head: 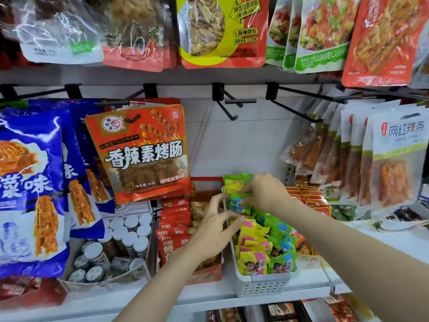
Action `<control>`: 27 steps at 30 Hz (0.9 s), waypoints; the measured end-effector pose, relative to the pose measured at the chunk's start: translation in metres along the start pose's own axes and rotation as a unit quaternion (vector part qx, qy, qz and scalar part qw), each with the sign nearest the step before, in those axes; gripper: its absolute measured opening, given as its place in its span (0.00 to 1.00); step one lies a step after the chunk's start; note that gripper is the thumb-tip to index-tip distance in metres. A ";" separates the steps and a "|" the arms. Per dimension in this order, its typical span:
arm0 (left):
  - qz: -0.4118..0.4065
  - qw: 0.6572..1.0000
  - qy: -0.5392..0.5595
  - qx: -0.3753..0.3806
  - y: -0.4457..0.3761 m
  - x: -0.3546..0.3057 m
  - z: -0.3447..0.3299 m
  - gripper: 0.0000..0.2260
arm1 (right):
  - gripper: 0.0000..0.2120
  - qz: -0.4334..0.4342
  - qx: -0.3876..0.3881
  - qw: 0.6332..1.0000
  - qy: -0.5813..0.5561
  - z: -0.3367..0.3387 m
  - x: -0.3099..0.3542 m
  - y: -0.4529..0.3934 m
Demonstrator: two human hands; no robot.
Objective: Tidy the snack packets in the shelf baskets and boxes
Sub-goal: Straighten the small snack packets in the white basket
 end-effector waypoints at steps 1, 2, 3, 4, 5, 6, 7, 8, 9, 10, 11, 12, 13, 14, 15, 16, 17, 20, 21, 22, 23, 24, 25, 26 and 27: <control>-0.005 1.000 0.005 0.004 0.000 -0.001 0.001 0.15 | 0.18 -0.012 -0.005 1.000 0.000 0.003 -0.002 -0.004; -0.008 1.000 0.010 0.010 0.000 -0.001 0.002 0.14 | 0.18 -0.025 -0.003 1.000 -0.010 0.003 -0.005 -0.007; -0.012 1.000 0.013 0.015 0.000 -0.001 0.002 0.14 | 0.17 -0.034 0.007 0.999 -0.023 -0.001 -0.007 -0.008; -0.015 1.000 0.014 0.018 -0.001 -0.002 0.002 0.13 | 0.17 -0.037 0.022 0.998 -0.034 -0.007 -0.007 -0.007; -0.018 1.000 0.015 0.020 -0.001 -0.002 0.002 0.14 | 0.15 -0.033 0.038 0.998 -0.041 -0.014 -0.005 -0.006; -0.020 0.999 0.017 0.021 -0.002 -0.002 0.002 0.14 | 0.14 -0.022 0.052 0.997 -0.049 -0.020 -0.002 -0.005; -0.023 0.999 0.019 0.020 -0.002 -0.003 0.002 0.15 | 0.12 -0.004 0.069 0.996 -0.058 -0.024 0.000 -0.006; -0.026 0.999 0.019 0.019 -0.002 -0.002 0.002 0.17 | 0.10 0.015 0.088 0.994 -0.067 -0.026 0.002 -0.006; -0.027 0.999 0.017 0.018 -0.002 -0.001 0.002 0.17 | 0.09 0.026 0.097 0.992 -0.077 -0.023 0.003 -0.007; -0.029 0.999 0.014 0.021 -0.002 0.000 0.002 0.18 | 0.08 0.022 0.092 0.992 -0.087 -0.017 0.000 -0.010; -0.032 0.999 0.012 0.023 -0.001 0.001 0.001 0.18 | 0.07 0.007 0.071 0.992 -0.107 -0.010 -0.005 -0.014; -0.037 0.999 0.008 0.026 -0.001 0.001 0.001 0.18 | 0.06 -0.008 0.041 0.991 -0.124 -0.004 -0.011 -0.017; -0.040 0.999 0.004 0.030 0.000 0.002 0.000 0.19 | 0.06 -0.013 0.017 0.991 -0.130 -0.002 -0.014 -0.020; -0.042 0.998 0.001 0.035 0.000 0.003 0.000 0.20 | 0.09 -0.008 0.011 0.993 -0.117 -0.003 -0.012 -0.020; -0.043 0.998 0.002 0.043 0.002 0.004 -0.001 0.22 | 0.12 0.000 0.019 0.995 -0.094 -0.008 -0.008 -0.021; -0.042 0.998 0.006 0.053 0.003 0.006 -0.001 0.23 | 0.15 0.006 0.026 0.997 -0.074 -0.013 -0.004 -0.021; -0.040 0.997 0.010 0.065 0.005 0.007 -0.003 0.25 | 0.16 0.007 0.024 0.998 -0.064 -0.016 -0.001 -0.021; -0.034 0.995 0.010 0.093 0.010 0.010 -0.007 0.26 | 0.16 0.007 -0.028 0.997 -0.070 -0.013 0.002 -0.021; -0.031 0.995 0.008 0.097 0.011 0.011 -0.007 0.26 | 0.15 0.015 -0.046 0.997 -0.063 -0.012 0.004 -0.019; -0.030 0.995 0.007 0.100 0.012 0.011 -0.007 0.26 | 0.15 0.022 -0.060 0.996 -0.055 -0.011 0.005 -0.017; -0.030 0.994 0.005 0.101 0.013 0.010 -0.007 0.26 | 0.14 0.025 -0.068 0.996 -0.055 -0.011 0.004 -0.016; -0.030 0.995 0.003 0.099 0.014 0.010 -0.006 0.25 | 0.12 0.024 -0.069 0.996 -0.061 -0.012 0.002 -0.015; -0.025 0.995 0.001 0.097 0.015 0.010 -0.006 0.25 | 0.12 0.020 -0.063 0.995 -0.068 -0.014 0.000 -0.016; -0.013 0.995 0.002 0.095 0.016 0.011 -0.006 0.25 | 0.11 0.014 -0.056 0.996 -0.070 -0.017 -0.002 -0.016; 0.002 0.996 0.006 0.093 0.017 0.011 -0.006 0.27 | 0.12 0.009 -0.050 0.997 -0.065 -0.021 -0.004 -0.017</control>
Point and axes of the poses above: each hand's wrist, its own y-axis away from the middle knuckle, its own z-axis out of the back of the hand, x = y × z, the point moved 7 cm from there along -y, towards the middle knuckle, and after that the axes turned 10 degrees about -z, right-handed, at the moved point
